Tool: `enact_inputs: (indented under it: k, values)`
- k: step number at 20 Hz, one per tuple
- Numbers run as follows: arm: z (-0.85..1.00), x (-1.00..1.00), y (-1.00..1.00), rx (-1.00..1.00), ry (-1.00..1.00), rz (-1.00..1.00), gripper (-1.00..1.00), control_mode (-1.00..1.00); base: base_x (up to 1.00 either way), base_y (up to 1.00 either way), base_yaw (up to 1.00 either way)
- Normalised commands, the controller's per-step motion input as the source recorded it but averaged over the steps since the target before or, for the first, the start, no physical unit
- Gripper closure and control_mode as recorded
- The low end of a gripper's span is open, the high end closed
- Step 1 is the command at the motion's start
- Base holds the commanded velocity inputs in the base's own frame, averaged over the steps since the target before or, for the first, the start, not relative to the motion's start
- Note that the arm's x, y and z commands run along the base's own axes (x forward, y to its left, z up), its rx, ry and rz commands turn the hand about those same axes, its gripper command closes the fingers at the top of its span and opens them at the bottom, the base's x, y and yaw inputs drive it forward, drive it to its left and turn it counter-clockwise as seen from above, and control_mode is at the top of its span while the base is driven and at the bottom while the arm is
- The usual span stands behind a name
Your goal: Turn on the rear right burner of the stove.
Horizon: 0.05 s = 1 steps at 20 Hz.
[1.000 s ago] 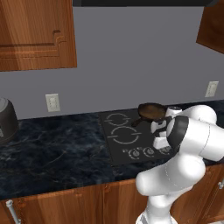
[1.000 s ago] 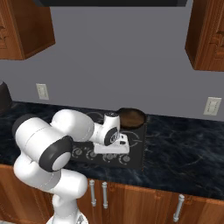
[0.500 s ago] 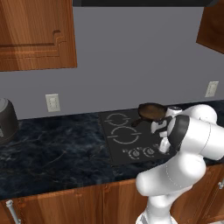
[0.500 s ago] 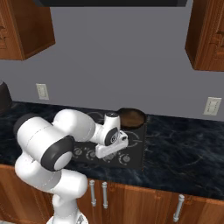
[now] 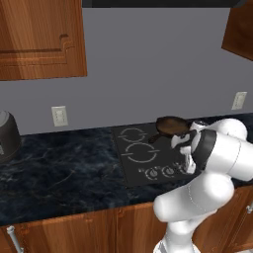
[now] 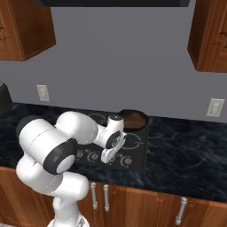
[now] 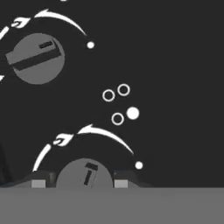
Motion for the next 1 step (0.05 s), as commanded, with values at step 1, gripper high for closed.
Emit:
enact_inputs:
  k: [1]
  values:
    - [-0.15, -0.01, 0.00, 0.00, -0.03, 0.16, 1.00, -1.00, 0.00, 0.00, 0.00]
